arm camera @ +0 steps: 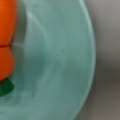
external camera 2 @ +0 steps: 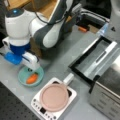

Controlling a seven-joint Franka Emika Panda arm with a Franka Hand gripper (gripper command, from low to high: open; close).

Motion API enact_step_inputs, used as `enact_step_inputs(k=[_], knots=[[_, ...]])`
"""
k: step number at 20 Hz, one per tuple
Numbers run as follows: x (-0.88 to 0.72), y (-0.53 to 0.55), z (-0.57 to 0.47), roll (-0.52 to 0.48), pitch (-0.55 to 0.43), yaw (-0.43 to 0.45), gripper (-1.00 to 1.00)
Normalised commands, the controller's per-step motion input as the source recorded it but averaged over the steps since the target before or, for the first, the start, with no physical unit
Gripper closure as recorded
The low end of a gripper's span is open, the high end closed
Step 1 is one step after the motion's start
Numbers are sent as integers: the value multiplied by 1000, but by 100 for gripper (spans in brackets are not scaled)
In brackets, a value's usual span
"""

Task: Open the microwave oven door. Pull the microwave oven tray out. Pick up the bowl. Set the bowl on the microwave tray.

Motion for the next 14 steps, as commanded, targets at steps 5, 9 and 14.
enact_step_inputs(k=[5,9,14], knots=[[149,-255,25,132,44,-3,-100],[224,-186,7,129,15,40,-100],[257,-180,7,132,23,52,-100]])
